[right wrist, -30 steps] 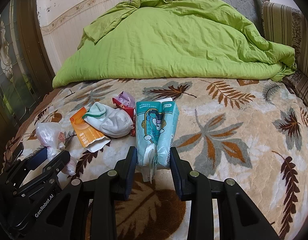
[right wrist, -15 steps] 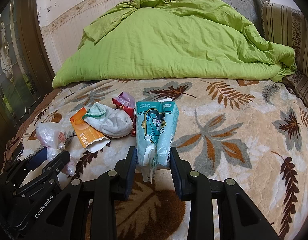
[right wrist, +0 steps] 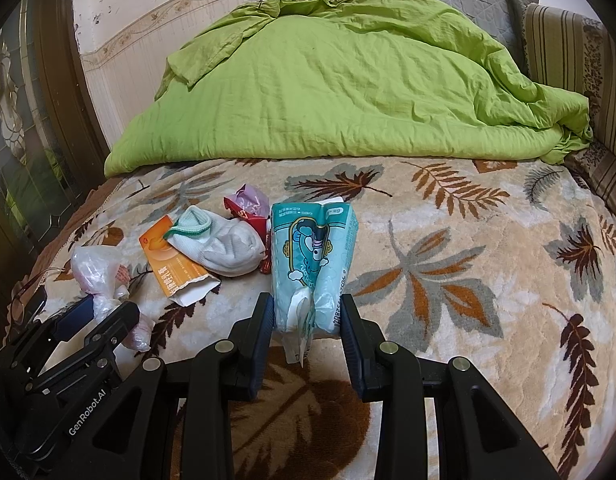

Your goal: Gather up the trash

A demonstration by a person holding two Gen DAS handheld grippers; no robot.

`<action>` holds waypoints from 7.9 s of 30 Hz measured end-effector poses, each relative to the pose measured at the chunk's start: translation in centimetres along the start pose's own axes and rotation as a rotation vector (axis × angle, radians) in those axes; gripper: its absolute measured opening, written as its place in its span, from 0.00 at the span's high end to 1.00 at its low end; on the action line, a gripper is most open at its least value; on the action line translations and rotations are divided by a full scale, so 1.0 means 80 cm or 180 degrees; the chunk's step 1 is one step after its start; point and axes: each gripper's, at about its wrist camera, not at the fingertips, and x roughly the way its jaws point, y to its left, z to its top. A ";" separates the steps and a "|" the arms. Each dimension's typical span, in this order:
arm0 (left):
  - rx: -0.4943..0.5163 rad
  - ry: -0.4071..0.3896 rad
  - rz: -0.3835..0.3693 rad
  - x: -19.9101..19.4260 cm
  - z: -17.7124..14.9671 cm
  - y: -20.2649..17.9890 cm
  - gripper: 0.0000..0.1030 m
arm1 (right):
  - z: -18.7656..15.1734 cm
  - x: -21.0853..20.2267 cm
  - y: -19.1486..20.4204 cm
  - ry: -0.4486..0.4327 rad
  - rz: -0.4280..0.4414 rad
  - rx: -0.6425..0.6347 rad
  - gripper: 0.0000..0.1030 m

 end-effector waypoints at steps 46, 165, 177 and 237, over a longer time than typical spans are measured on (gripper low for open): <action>0.0311 0.0022 -0.0755 -0.121 -0.041 -0.031 0.55 | -0.078 -0.141 -0.021 0.0031 0.0285 0.0195 0.65; -0.0631 0.0540 -0.0182 0.044 0.006 0.040 0.56 | -0.001 -0.016 -0.032 -0.0179 0.0217 0.0506 0.81; -0.0351 0.0211 -0.0336 0.033 0.013 0.016 0.56 | 0.002 -0.006 -0.045 -0.0153 0.0070 0.0535 0.81; -0.0358 0.0130 -0.0377 0.023 0.015 0.022 0.56 | 0.000 0.003 -0.027 -0.0103 -0.0013 0.0320 0.81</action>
